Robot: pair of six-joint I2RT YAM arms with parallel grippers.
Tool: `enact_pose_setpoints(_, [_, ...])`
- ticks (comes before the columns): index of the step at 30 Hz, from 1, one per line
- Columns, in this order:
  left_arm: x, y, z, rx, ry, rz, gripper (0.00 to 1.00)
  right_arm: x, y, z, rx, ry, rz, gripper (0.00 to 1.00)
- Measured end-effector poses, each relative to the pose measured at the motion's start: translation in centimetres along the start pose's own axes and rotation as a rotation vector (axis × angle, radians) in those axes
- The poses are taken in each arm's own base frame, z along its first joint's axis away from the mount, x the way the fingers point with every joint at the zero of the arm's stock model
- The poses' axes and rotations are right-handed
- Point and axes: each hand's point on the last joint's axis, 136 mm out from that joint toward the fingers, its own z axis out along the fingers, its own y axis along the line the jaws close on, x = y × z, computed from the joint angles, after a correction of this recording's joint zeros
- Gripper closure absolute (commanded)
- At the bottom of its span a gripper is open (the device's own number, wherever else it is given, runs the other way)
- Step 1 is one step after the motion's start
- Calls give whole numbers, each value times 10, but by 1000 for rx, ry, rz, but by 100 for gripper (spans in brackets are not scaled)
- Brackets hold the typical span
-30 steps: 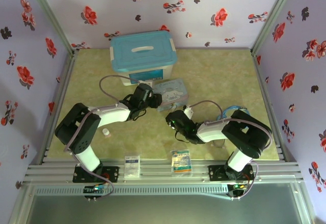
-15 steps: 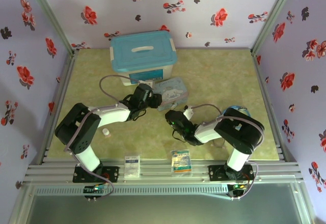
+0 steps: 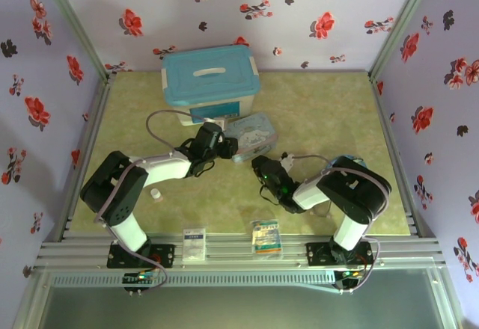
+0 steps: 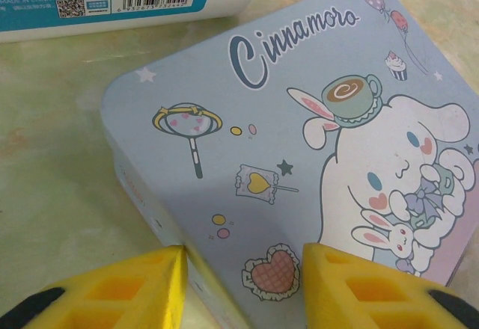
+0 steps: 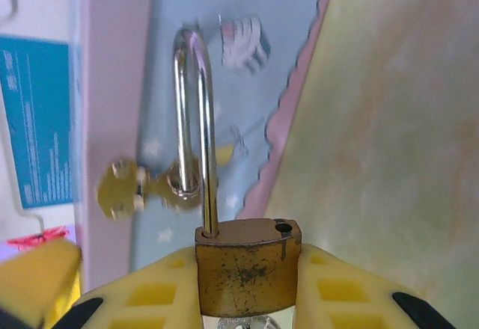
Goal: Unlock a padlock with a key
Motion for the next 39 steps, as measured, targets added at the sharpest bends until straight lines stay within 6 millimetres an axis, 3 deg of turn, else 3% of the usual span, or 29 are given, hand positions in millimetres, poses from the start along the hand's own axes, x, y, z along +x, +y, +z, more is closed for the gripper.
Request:
enact_pose_setpoints(4, [1,-2,0,15,8,5,57,-15,1,0,5,-3,4,82])
enact_pose_setpoints(21, [6,5,-11,7,44,-12,52,-16,-13,-1,-43,14,50,84])
enact_pose_setpoints(27, [9,9,-17,-16,76,-59,29,-9,-7,-2,-41,15,29,84])
enact_pose_setpoints(32, [-5,-10,-18,43,31,-85,23,11,1,-6,-58,43,2,84])
enact_pose_setpoints(35, [-7,-20,-9,59,30,-85,25,13,1,-5,-61,44,2,84])
enact_pose_setpoints(39, [4,-16,14,28,63,-98,41,10,-4,-6,-53,38,2,85])
